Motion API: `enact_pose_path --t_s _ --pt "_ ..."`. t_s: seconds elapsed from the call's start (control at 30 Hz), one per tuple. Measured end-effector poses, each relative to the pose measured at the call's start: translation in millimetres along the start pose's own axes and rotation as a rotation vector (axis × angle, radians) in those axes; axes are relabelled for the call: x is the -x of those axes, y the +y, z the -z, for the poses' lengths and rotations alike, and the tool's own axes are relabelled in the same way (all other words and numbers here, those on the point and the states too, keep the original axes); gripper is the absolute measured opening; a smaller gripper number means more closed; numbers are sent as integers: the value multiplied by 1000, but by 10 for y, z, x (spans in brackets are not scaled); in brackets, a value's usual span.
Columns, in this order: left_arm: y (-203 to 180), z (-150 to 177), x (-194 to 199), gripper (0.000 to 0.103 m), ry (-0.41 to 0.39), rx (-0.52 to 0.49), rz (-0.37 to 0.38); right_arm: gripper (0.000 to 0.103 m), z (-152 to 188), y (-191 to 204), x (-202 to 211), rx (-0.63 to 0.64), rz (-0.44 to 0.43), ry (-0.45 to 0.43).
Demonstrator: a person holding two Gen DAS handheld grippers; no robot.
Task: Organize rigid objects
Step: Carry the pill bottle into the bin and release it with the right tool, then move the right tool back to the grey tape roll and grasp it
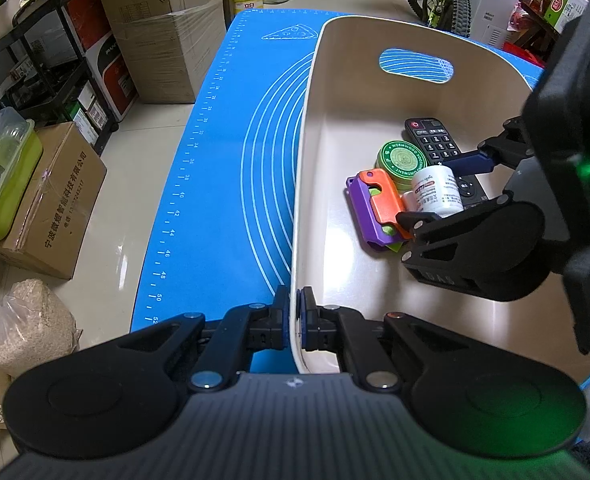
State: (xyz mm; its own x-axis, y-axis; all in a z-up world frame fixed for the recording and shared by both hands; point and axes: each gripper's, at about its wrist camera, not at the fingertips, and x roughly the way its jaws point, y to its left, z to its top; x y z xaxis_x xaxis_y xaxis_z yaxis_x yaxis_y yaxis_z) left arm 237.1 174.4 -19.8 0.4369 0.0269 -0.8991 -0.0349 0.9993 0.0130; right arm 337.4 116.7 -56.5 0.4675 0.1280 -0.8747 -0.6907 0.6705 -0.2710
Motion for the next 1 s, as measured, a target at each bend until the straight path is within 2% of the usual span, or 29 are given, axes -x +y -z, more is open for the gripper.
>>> enact_pose_path --t_s 0.17,0.33,0.6,0.73,0.87,1.0 --pt "-4 -2 2 7 0 0 0 72 42 -33 129 -19 -18 -49" --pt "-7 1 3 7 -1 1 0 74 133 -138 286 -43 -34 -85" --pt "-11 2 1 7 -2 1 -1 74 314 -465 804 -158 -22 -228" --pt "-9 5 0 7 -1 1 -2 74 512 -662 1076 -217 36 -289" --pt "-8 5 0 7 -2 0 -2 74 851 -947 1271 -321 119 -332" --pt "-9 5 -1 7 -2 2 -1 74 1241 -1224 1323 -430 186 -306"
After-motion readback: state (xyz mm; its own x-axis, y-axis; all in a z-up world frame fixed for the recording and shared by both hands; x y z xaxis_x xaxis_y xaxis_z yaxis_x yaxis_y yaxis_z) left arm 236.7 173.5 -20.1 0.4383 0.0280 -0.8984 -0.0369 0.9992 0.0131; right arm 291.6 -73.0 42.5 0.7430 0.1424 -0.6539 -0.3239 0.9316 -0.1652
